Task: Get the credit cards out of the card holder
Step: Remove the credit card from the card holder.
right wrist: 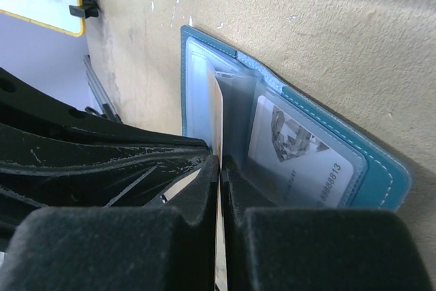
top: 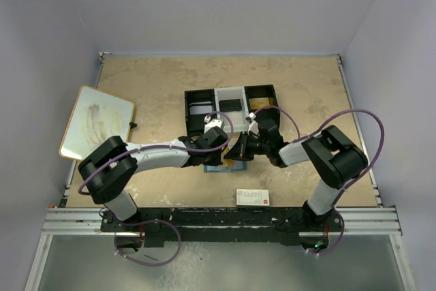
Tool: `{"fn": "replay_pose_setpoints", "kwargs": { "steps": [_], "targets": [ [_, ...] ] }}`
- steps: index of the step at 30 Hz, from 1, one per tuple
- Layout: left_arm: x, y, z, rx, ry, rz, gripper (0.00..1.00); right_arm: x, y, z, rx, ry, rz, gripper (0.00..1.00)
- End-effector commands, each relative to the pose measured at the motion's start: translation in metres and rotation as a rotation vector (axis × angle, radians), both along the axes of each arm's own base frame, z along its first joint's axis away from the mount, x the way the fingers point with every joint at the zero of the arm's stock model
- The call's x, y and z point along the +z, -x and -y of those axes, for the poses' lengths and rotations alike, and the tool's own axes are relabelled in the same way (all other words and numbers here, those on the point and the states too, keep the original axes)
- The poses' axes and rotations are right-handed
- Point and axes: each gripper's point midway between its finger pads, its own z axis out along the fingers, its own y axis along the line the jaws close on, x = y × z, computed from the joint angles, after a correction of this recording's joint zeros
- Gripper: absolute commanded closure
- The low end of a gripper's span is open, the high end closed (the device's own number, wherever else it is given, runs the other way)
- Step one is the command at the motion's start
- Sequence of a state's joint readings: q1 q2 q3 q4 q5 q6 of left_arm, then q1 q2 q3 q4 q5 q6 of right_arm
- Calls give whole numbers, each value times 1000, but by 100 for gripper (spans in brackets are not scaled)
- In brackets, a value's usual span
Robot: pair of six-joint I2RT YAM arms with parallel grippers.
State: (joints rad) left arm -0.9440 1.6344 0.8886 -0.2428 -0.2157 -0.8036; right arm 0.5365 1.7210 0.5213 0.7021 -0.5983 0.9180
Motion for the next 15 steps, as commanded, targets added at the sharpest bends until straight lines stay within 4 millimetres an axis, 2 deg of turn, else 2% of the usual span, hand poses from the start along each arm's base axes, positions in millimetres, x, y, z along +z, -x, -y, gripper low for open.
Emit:
{"fn": "replay_pose_setpoints", "kwargs": {
  "steps": [1, 7, 9, 15],
  "targets": [
    [-2, 2, -9, 14, -46, -6, 99, 12, -3, -2, 6, 3, 28, 99],
    [-9, 4, -17, 27, -78, -11, 100, 15, -19, 23, -81, 183, 78, 100],
    [-8, 4, -17, 31, -69, -10, 100, 22, -22, 30, -90, 225, 111, 100],
    [-4, 2, -15, 42, -53, 5, 100, 38, -22, 38, -71, 274, 162, 100]
  ]
}}
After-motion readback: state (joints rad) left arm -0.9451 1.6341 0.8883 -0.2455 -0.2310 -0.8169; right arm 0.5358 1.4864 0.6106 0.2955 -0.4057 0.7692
